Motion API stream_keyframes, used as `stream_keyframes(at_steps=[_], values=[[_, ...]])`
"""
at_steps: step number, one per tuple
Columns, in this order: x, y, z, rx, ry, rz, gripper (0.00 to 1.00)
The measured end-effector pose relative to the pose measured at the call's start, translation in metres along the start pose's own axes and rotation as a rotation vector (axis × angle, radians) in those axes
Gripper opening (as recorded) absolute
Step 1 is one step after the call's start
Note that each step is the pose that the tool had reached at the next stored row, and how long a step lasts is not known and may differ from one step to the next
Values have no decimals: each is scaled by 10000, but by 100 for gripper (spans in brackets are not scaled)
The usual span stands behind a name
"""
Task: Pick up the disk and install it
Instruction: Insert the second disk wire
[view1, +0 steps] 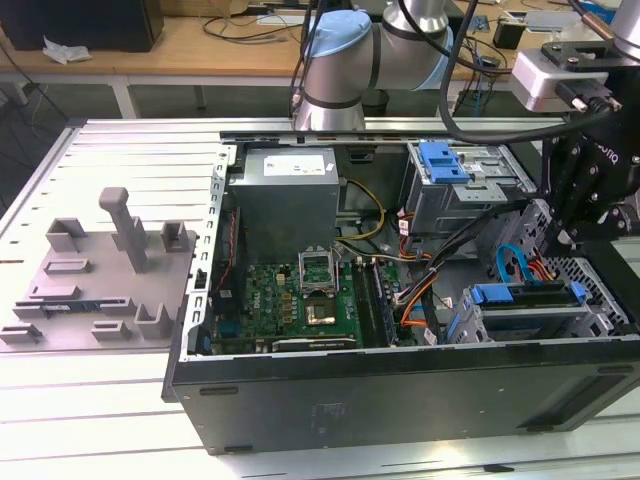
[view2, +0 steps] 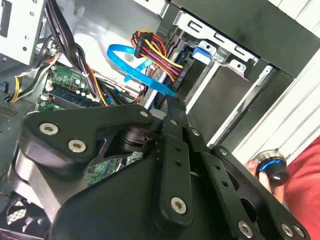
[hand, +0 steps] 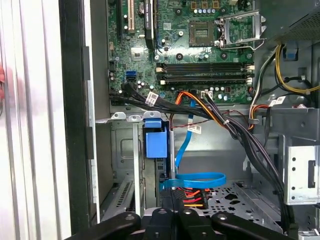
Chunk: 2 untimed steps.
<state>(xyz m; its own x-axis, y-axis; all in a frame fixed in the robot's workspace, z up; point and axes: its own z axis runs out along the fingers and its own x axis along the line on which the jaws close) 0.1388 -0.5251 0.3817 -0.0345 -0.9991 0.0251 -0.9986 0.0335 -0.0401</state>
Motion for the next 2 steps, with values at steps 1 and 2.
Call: stream_keyframes(at_steps=[1,2], values=[[0,0,0,0,4,0,11],[0,0,0,0,6,0,11]])
